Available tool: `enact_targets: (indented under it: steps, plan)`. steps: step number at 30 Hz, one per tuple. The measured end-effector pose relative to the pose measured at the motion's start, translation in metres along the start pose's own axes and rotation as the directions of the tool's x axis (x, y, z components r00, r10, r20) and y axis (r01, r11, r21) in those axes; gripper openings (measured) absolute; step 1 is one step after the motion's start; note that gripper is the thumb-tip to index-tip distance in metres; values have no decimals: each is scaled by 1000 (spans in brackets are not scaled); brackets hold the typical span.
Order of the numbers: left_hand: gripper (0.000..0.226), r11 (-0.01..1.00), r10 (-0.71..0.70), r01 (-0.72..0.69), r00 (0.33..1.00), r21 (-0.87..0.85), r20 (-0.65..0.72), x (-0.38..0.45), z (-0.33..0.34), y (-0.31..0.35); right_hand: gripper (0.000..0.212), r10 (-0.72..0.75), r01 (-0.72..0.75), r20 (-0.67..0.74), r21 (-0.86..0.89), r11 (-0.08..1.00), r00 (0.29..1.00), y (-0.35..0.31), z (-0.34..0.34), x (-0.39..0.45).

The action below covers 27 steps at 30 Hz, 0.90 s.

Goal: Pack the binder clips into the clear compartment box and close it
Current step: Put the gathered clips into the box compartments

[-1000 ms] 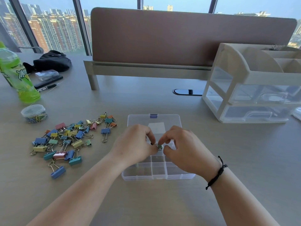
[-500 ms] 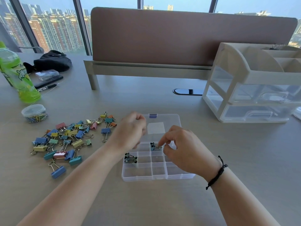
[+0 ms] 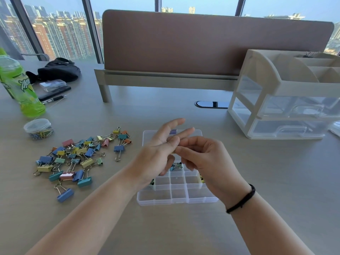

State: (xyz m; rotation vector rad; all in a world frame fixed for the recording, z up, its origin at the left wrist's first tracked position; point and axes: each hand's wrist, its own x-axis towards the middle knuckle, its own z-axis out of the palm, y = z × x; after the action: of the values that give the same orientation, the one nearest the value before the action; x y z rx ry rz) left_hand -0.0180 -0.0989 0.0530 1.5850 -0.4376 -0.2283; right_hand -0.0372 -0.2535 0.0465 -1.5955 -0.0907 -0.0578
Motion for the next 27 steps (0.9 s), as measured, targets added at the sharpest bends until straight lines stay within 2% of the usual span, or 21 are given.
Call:
enact_targets:
  steps: [2,4,6,9,12,14,18,22,27]
  plan:
    - [44,998,9,-11,999,58,30,0,0,-1,7,5,-5,-6,81,997,1000,-1,0,0]
    - [42,992,-3,-4,999,122,52,0,-2,2,4,-24,24,-18,11,1000,1000,-2,-2,1]
    - [35,964,-6,0,1000,267,22,2,-6,2,5,-69,62,-26,-200,978,997,-1,-6,2]
    - [25,854,55,-2,995,520,-87,6,-16,-3,8,-102,96,18,-528,844,995,4,-12,4]
    - [20,764,36,22,996,645,-76,4,-20,-2,13,-89,147,119,-701,698,989,6,-13,3]
    - [17,720,7,24,999,694,-42,2,-21,-1,15,-80,173,159,-745,644,984,6,-12,2]
    - [13,607,-75,50,997,793,-6,5,-26,-8,15,-52,180,187,-776,605,981,7,-11,2]
    - [26,560,-123,62,992,826,9,4,-29,-8,22,-31,213,230,-832,513,973,8,-10,2]
    - [23,524,-97,11,994,852,46,6,-29,-11,30,-45,283,294,-854,436,955,11,-6,1]
